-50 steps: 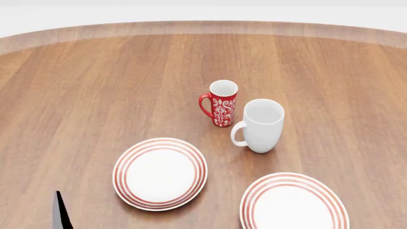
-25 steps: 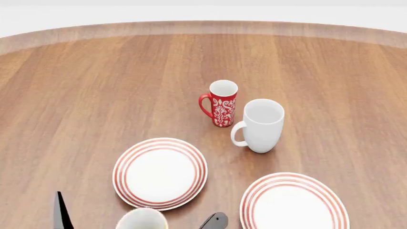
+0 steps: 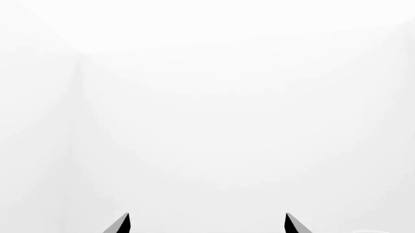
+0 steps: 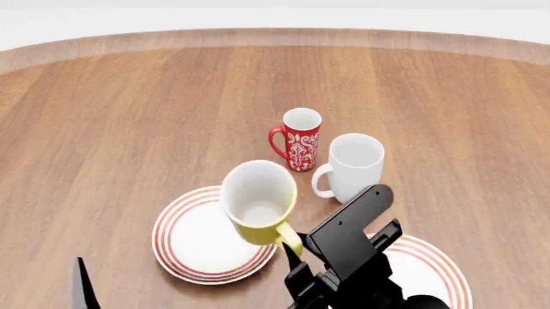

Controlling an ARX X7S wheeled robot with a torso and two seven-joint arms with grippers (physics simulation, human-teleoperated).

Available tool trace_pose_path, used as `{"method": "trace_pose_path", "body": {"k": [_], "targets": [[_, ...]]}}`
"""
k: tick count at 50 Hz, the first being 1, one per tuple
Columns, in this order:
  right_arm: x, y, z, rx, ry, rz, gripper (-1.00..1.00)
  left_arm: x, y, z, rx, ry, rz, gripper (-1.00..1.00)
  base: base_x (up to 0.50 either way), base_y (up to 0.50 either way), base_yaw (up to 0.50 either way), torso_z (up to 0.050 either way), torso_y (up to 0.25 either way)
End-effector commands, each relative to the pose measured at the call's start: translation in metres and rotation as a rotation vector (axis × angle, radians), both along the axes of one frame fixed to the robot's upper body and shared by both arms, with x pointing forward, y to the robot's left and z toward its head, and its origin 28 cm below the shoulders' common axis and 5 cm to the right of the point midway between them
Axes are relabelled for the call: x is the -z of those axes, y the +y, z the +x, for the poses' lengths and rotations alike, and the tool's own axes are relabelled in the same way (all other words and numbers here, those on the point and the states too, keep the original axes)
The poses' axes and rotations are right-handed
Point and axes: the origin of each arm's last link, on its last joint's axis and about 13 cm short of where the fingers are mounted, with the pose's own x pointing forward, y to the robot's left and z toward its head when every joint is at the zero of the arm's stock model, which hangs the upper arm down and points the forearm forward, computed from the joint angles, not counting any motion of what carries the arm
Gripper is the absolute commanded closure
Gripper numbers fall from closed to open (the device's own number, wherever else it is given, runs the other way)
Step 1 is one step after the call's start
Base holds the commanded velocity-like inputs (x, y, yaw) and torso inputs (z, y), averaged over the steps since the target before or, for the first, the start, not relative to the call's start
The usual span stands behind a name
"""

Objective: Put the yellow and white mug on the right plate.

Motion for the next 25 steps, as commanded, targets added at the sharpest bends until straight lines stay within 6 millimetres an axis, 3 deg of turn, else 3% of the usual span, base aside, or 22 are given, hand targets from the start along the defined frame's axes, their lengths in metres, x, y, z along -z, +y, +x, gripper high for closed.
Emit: {"method": "trace_pose_path", "body": {"k": [1, 11, 25], "targets": [[-0.040, -0.028, 0.005, 0.111, -0.100, 0.008, 1.00, 0.001, 0.000, 0.001, -0.002, -0.011, 0.008, -1.00, 0.00, 0.00, 0.00, 0.000, 0.000], [-0.069, -0.057, 0.003, 0.224, -0.173, -0.007, 1.00, 0.001, -0.001, 0.000, 0.004, -0.008, 0.012, -1.00, 0.00, 0.00, 0.00, 0.000, 0.000], [-0.067, -0.080, -0.006, 0.294, -0.149, -0.048, 1.00, 0.002, -0.002, -0.001, 0.010, -0.007, 0.016, -1.00, 0.00, 0.00, 0.00, 0.000, 0.000]]}}
